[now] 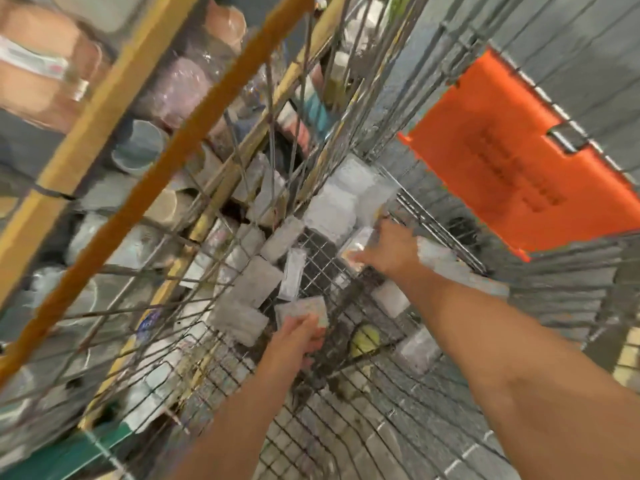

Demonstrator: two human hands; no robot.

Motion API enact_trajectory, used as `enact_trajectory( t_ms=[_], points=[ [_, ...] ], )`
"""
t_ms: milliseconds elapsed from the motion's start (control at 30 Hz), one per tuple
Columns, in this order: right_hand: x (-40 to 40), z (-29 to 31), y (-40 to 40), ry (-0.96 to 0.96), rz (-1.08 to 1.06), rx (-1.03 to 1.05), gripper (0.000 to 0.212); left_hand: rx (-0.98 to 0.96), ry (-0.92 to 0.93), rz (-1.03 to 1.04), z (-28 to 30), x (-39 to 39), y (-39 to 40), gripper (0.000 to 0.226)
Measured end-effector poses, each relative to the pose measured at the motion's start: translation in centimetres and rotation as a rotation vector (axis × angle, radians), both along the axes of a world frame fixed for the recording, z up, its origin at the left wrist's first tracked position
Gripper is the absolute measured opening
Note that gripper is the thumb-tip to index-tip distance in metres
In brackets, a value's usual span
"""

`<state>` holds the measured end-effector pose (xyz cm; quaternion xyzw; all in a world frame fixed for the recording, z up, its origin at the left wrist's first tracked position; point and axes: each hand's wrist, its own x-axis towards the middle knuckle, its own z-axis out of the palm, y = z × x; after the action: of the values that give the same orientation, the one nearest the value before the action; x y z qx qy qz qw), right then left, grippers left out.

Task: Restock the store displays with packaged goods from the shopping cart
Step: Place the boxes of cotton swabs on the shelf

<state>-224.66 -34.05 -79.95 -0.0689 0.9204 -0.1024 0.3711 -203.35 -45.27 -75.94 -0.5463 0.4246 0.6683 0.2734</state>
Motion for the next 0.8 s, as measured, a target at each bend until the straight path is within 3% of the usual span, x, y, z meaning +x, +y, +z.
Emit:
enact_trajectory(
  t_ms=[167, 300, 333, 433, 467, 633, 700, 767, 800],
  points=[
    [2.5, 0.8, 1.1, 0.013, -0.114, -0.074, 0.073, -0.026, 0.019, 0.016, 0.7, 0.4, 0.6, 0.013],
    [2.4, 1.0, 2.2, -0.288, -0.308, -0.331, 0.074, -0.042, 0.075, 0.041, 1.7, 0.2, 0.2, 0.007],
    [2.5, 0.8, 2.5, -0.346, -0.404, -0.367, 0.064, -0.066, 0.081, 0.021, 1.9, 0.1, 0.1, 0.006],
    [4.2, 2.5, 2.4, -0.603, -0.623, -0.496, 0.008, -0.096, 0.094, 0.054, 2.2, 0.2, 0.3, 0.019],
    [5.2, 3.3, 1.9, -0.688, -0.634, -0.528, 0.004, -0.077, 0.107, 0.113, 2.4, 0.2, 0.5, 0.021],
    [9.8, 5.5, -0.6, -0.943, -0.509, -0.525, 0.02, -0.145, 0.137, 0.404, 2.8, 0.5, 0.1, 0.049],
    [9.7, 5.3, -1.4, -0.885, -0.44, -0.559, 0.031, -0.169, 0.137, 0.493, 2.8, 1.3, -0.8, 0.04],
    [8.8, 4.8, -2.3, -0.595, -0.339, -0.543, 0.029, -0.143, 0.106, 0.533, 2.6, 2.2, -1.8, 0.059],
    [8.1, 4.6, -2.9, -0.477, -0.273, -0.519, 0.045, -0.111, 0.093, 0.554, 2.3, 2.8, -2.2, 0.064]
  ],
)
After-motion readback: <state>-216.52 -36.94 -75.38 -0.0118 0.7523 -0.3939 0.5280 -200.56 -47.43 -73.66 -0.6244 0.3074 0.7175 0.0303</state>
